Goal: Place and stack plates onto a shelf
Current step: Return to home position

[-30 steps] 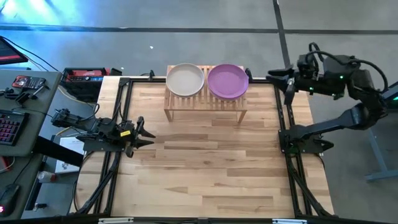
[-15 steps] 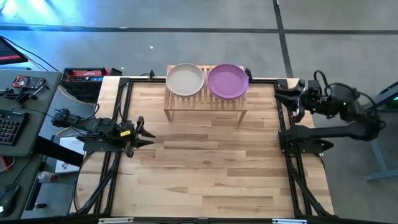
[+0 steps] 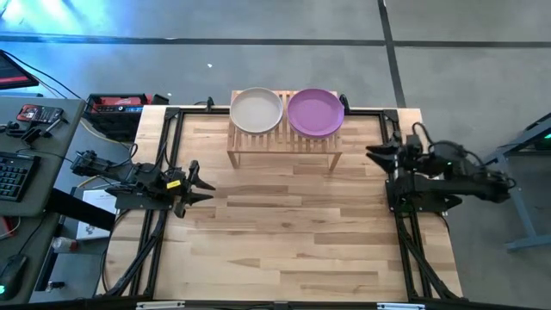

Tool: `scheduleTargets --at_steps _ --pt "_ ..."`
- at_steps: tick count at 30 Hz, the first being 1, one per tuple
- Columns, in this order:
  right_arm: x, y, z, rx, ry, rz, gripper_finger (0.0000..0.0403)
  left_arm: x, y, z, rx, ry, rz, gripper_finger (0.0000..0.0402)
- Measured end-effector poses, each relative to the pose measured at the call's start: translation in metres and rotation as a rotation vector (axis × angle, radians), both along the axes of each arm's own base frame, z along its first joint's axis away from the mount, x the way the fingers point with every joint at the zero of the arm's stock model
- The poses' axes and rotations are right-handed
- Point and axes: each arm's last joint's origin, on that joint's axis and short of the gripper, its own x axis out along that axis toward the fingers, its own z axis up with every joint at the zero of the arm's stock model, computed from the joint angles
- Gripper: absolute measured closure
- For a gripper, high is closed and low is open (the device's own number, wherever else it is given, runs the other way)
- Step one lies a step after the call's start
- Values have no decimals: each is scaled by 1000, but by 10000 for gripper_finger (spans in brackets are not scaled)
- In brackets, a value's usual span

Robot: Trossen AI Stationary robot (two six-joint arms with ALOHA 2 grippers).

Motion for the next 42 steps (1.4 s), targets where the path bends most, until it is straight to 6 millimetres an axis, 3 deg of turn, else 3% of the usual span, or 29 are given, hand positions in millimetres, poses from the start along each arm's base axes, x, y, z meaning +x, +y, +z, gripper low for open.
scheduleTargets --at_steps 16,23,42 --pt "29 3 -62 -61 6 173 300 0 2 1 0 -9 70 293" --pt "36 2 -91 14 23 178 300 0 2 1 1 -9 79 293" --pt "37 3 -108 82 142 189 300 0 2 1 1 -9 79 293"
